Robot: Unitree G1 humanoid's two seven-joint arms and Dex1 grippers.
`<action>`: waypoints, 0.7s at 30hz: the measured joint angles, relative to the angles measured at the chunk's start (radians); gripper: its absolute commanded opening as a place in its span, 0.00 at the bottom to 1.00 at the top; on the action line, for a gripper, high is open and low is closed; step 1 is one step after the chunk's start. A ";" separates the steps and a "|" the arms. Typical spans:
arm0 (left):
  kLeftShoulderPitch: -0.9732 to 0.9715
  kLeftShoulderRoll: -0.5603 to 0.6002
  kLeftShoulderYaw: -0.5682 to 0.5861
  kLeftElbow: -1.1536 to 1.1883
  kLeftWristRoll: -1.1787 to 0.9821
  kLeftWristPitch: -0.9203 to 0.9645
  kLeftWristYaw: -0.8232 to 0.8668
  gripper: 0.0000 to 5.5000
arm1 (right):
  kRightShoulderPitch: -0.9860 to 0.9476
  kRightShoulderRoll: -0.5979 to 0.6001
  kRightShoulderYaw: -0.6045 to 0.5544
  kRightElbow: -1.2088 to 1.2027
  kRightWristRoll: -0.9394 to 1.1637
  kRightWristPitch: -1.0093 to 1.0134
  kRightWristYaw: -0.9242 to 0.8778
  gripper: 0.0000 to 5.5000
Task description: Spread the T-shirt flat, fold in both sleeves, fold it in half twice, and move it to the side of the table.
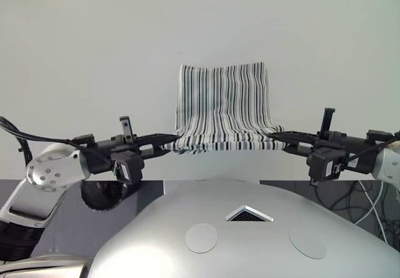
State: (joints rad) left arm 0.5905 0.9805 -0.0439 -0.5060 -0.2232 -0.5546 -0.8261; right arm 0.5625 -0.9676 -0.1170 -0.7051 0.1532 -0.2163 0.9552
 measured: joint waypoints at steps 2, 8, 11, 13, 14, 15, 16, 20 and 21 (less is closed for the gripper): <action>-0.099 -0.068 -0.002 0.036 0.087 0.015 0.045 0.03 | -0.125 0.011 0.054 0.063 -0.023 0.032 -0.004 0.02; -0.480 -0.267 -0.054 0.283 0.401 0.068 0.227 0.03 | -0.657 0.162 0.313 0.444 -0.164 0.110 0.015 0.02; -0.607 -0.314 -0.092 0.451 0.520 0.050 0.296 0.03 | -0.802 0.226 0.398 0.633 -0.206 0.098 0.034 0.02; -0.662 -0.332 -0.122 0.547 0.563 0.025 0.319 0.03 | -0.865 0.256 0.445 0.750 -0.240 0.074 0.045 0.02; -0.691 -0.338 -0.147 0.604 0.599 0.010 0.329 0.03 | -0.900 0.274 0.465 0.818 -0.251 0.061 0.052 0.02; -0.714 -0.344 -0.171 0.655 0.629 -0.002 0.334 0.03 | -0.926 0.287 0.482 0.871 -0.272 0.048 0.062 0.02; -0.735 -0.347 -0.200 0.712 0.670 -0.018 0.348 0.03 | -0.949 0.303 0.505 0.932 -0.281 0.034 0.067 0.02; -0.813 -0.366 -0.268 0.908 0.764 -0.046 0.419 0.20 | -0.970 0.334 0.553 1.063 -0.317 -0.026 0.082 0.02; -0.840 -0.367 -0.272 0.953 0.779 -0.046 0.441 0.24 | -0.972 0.335 0.552 1.077 -0.315 -0.034 0.082 0.08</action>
State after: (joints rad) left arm -0.2491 0.6132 -0.3155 0.4474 0.5562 -0.6008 -0.3853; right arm -0.4100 -0.6328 0.4347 0.3719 -0.1614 -0.2500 1.0367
